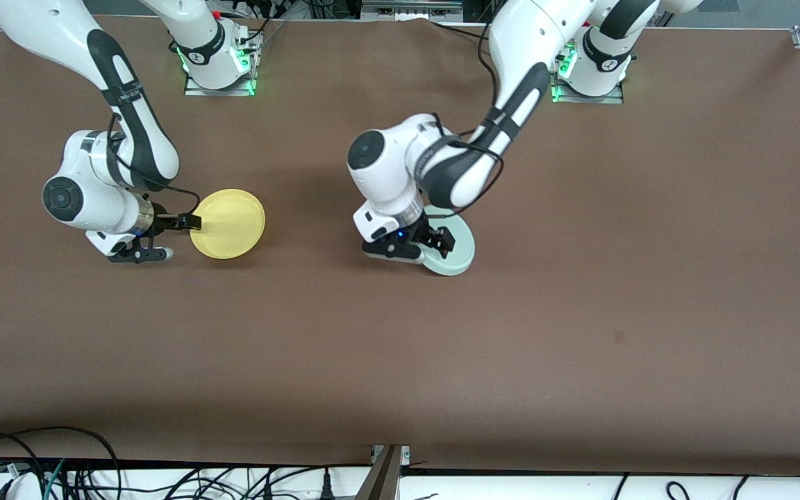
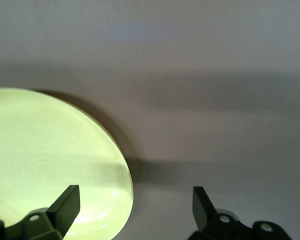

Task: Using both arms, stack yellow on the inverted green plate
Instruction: 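Set the green plate upside down while the right gripper grasps the yellow rim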

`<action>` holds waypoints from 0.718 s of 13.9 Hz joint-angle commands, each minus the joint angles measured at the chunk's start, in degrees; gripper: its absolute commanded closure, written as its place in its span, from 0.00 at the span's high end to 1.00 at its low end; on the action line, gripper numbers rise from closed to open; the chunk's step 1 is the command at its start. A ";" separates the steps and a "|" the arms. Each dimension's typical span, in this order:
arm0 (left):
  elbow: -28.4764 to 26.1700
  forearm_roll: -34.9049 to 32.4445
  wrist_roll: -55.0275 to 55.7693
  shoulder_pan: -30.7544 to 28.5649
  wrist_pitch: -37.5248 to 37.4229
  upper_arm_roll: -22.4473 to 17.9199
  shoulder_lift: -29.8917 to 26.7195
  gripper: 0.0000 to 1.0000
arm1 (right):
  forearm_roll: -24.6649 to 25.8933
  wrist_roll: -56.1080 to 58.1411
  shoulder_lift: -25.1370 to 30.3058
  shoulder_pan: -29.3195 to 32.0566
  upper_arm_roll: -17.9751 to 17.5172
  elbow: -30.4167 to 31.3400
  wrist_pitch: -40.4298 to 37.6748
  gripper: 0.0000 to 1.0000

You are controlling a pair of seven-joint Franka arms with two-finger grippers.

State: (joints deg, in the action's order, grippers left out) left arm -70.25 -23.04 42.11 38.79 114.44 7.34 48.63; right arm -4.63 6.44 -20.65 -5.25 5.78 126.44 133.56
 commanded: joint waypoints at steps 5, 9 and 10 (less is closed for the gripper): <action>-2.77 11.17 -0.80 -7.83 5.98 1.01 -4.84 1.00 | -0.91 -0.64 -0.71 -0.02 -0.24 4.78 6.45 0.75; -2.96 11.26 -4.74 -15.48 -2.62 1.98 -11.52 1.00 | -1.00 -0.73 -0.36 -0.02 -0.33 4.61 5.92 0.65; -2.87 11.26 -8.23 -17.67 -5.17 1.98 -13.45 1.00 | -1.00 -0.73 -0.19 -0.02 -0.33 4.52 5.49 0.64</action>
State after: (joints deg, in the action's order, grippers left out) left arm -70.53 -13.29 38.72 24.89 113.28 8.26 40.32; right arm -4.69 6.26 -21.68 -5.27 5.74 130.48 138.89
